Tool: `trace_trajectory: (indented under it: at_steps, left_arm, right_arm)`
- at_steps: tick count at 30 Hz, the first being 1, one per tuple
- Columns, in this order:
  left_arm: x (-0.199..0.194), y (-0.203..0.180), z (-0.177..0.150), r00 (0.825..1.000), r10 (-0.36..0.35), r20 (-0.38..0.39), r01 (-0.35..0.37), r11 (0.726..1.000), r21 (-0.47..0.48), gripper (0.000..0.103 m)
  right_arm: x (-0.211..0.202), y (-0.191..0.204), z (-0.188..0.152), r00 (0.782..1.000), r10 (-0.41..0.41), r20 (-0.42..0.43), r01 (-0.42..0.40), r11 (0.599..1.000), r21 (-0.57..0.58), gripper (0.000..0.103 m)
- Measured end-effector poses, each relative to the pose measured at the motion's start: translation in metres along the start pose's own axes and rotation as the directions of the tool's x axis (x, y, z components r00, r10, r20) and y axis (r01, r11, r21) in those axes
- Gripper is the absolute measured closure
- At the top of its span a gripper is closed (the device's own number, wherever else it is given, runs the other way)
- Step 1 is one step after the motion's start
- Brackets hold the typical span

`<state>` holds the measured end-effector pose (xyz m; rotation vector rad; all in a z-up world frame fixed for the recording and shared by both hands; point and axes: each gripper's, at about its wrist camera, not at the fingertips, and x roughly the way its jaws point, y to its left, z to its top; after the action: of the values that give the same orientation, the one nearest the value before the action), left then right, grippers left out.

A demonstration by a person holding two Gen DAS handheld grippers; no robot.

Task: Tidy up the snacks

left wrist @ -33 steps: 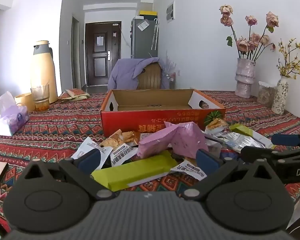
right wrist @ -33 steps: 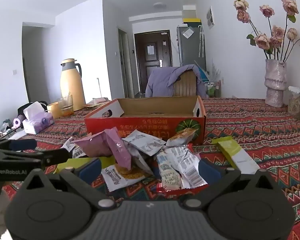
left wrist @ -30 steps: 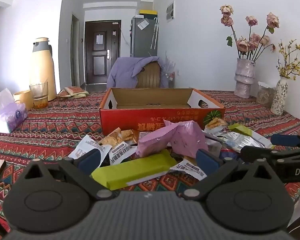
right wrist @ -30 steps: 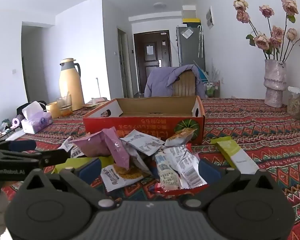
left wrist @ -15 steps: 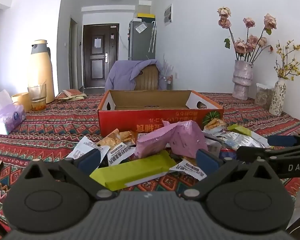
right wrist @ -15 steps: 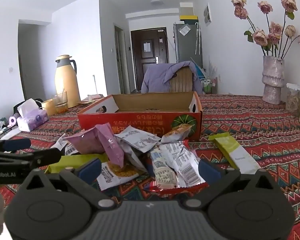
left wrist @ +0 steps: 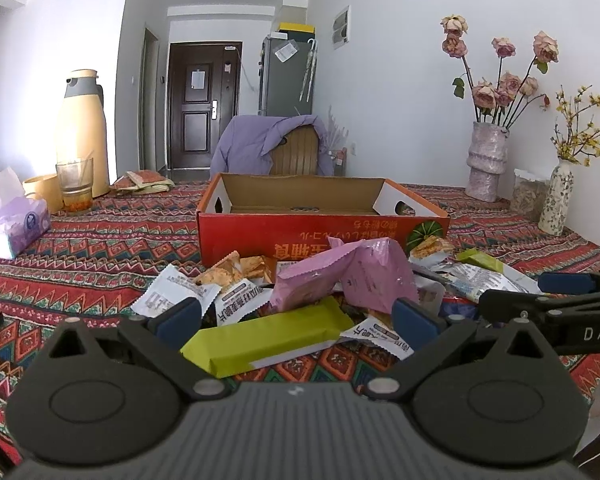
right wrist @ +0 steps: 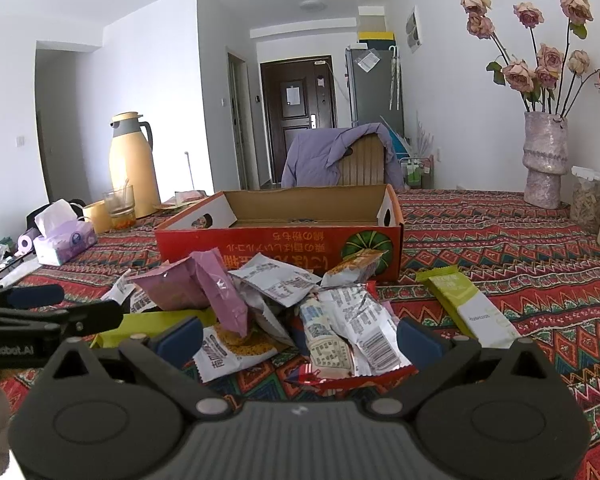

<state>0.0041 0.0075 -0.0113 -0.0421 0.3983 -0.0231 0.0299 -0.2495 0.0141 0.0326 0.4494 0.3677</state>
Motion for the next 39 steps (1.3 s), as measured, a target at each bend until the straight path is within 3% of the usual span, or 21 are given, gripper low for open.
trace_trajectory:
  at_steps: [39]
  left_arm:
    - [-0.0009,0.0044,-0.0005,1.0,-0.024,-0.005,0.023,0.999,-0.03,0.0]
  right_arm:
    - [0.0019,0.003,0.0014,1.0,0.005,0.0,-0.005,1.0,-0.001,0.0]
